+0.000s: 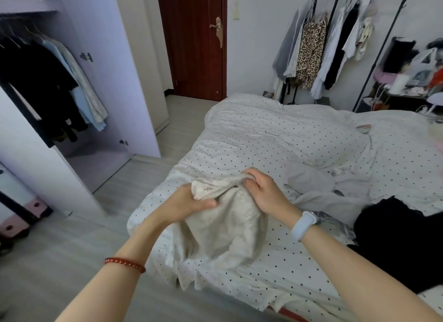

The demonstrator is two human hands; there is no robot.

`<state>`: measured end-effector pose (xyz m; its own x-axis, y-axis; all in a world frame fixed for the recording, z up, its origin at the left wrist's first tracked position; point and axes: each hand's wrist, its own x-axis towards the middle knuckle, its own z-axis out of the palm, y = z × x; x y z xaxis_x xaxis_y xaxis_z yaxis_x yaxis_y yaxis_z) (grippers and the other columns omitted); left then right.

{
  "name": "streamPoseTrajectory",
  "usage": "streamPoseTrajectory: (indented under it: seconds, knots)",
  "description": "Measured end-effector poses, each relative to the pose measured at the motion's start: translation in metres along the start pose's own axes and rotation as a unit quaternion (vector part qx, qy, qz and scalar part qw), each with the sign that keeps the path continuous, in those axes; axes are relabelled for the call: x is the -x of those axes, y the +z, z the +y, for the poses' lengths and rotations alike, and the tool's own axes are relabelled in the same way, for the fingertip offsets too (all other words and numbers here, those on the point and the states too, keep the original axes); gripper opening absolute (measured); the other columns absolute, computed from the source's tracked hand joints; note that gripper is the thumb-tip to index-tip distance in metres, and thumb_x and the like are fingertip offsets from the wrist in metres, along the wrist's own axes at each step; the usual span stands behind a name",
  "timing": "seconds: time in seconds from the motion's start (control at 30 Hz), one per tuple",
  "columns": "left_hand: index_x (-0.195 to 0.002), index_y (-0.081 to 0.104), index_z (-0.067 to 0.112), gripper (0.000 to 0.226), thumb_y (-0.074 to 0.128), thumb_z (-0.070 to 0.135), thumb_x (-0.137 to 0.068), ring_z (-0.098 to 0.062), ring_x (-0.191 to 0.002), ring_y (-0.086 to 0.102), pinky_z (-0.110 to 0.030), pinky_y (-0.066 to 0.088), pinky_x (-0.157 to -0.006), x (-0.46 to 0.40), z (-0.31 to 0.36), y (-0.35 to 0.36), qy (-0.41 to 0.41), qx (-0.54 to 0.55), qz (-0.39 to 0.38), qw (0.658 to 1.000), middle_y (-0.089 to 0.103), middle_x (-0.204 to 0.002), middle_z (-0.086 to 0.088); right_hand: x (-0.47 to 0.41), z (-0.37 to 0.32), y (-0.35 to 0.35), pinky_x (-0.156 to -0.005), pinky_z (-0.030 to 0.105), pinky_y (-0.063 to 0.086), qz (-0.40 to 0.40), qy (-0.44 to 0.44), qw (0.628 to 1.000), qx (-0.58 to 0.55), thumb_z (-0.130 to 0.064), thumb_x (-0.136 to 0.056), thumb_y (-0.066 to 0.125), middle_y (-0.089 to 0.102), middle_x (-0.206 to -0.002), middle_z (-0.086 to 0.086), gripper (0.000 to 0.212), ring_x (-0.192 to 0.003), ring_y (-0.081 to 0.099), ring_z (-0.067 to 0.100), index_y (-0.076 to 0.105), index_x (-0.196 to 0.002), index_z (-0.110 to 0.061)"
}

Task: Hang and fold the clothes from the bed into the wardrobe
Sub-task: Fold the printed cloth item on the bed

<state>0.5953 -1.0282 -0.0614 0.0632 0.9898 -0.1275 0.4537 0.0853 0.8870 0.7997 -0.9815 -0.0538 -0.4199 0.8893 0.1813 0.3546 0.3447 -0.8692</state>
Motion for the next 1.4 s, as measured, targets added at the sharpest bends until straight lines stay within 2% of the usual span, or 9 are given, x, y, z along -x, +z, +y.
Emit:
streamPoseTrajectory:
  seconds: [0.17,0.3,0.43,0.57,0.77,0.97,1.1,1.27,1.4]
  knots:
    - [-0.065,0.057,0.015,0.02,0.072,0.018,-0.079,-0.009,-0.064,0.052,-0.022,0.039,-0.06,0.002,-0.029,0.015,-0.078,-0.096,-0.042,0.991,0.056,-0.066,0.008,-0.005,-0.015,-0.024,-0.076,0.006,0.038,0.159,-0.034,0.985,-0.061,0.004,-0.095,0.037,0.054,-0.085,-0.008,0.021,-0.08,0.05,0.0,0.052,-0.095,-0.011]
    - [-0.062,0.046,0.016,0.029,0.058,0.016,-0.088,-0.011,-0.057,0.042,-0.021,0.03,-0.053,0.009,-0.051,0.012,-0.119,-0.162,-0.033,0.979,0.046,-0.06,0.006,0.001,0.017,-0.054,-0.092,0.035,0.044,0.231,0.071,0.963,-0.121,-0.011,-0.099,0.038,0.06,-0.1,0.008,0.02,-0.097,0.056,0.021,0.057,-0.103,-0.005]
    - [-0.068,0.049,0.011,0.024,0.042,-0.004,-0.085,-0.019,-0.068,0.043,-0.022,0.031,-0.054,0.002,-0.05,0.006,-0.1,-0.097,0.113,0.984,0.049,-0.066,0.002,0.034,0.057,-0.056,-0.09,0.037,0.048,-0.053,0.232,0.968,-0.081,-0.023,-0.091,0.055,0.067,-0.092,0.002,0.01,-0.091,0.062,0.022,0.063,-0.085,-0.018]
    - [-0.091,0.067,0.01,0.038,0.04,-0.015,-0.08,-0.005,-0.072,0.055,-0.016,0.041,-0.063,-0.005,-0.021,0.001,0.015,-0.052,0.154,0.987,0.064,-0.083,0.006,0.06,0.068,-0.044,-0.092,0.033,0.044,-0.417,0.351,0.838,0.043,-0.023,-0.094,0.052,0.061,-0.097,-0.001,0.012,-0.089,0.06,0.013,0.057,-0.105,-0.02]
    - [-0.093,0.07,0.042,0.062,0.055,-0.017,-0.079,0.005,-0.102,0.053,-0.006,0.038,-0.087,-0.009,0.017,0.014,0.21,-0.005,0.126,0.97,0.059,-0.109,0.007,0.022,0.057,-0.025,-0.103,0.039,0.042,-0.076,0.33,0.924,-0.179,-0.049,-0.094,0.04,0.049,-0.135,0.007,0.056,-0.121,0.049,0.021,0.033,-0.141,-0.018]
    - [-0.11,0.056,0.057,0.049,0.064,0.025,-0.073,0.009,-0.098,0.047,-0.004,0.033,-0.088,-0.006,0.008,0.022,0.226,-0.013,0.052,0.973,0.049,-0.103,-0.005,-0.005,0.046,-0.006,-0.088,0.044,0.05,-0.044,0.306,0.823,-0.477,-0.053,-0.084,0.053,0.067,-0.101,0.007,0.047,-0.097,0.063,0.024,0.055,-0.114,-0.017]
    - [-0.114,0.062,0.036,0.04,0.061,0.033,-0.074,0.009,-0.089,0.053,-0.004,0.037,-0.08,-0.001,-0.016,0.025,0.115,-0.064,0.021,0.991,0.056,-0.096,0.008,-0.01,0.032,-0.005,-0.086,0.037,0.05,-0.124,0.284,0.866,-0.393,-0.029,-0.093,0.054,0.061,-0.072,0.002,0.02,-0.075,0.061,0.021,0.062,-0.097,-0.011]
    - [-0.048,0.047,0.017,0.023,0.044,0.004,-0.067,-0.015,-0.049,0.041,-0.027,0.036,-0.054,0.004,-0.024,0.031,0.002,-0.005,0.054,0.999,0.047,-0.047,0.003,0.002,0.048,0.019,-0.101,0.039,0.044,-0.125,0.338,0.931,-0.065,-0.047,-0.096,0.038,0.053,-0.121,0.012,0.052,-0.114,0.052,0.026,0.046,-0.13,-0.009]
    - [-0.083,0.069,0.01,0.047,0.037,-0.024,-0.078,-0.005,-0.075,0.062,-0.017,0.047,-0.068,0.009,-0.014,0.024,0.063,0.048,-0.032,0.996,0.069,-0.078,0.004,0.014,0.075,0.027,-0.1,0.043,0.043,-0.131,0.433,0.858,-0.241,-0.065,-0.088,0.036,0.047,-0.137,0.012,0.076,-0.124,0.047,0.027,0.025,-0.145,-0.015]
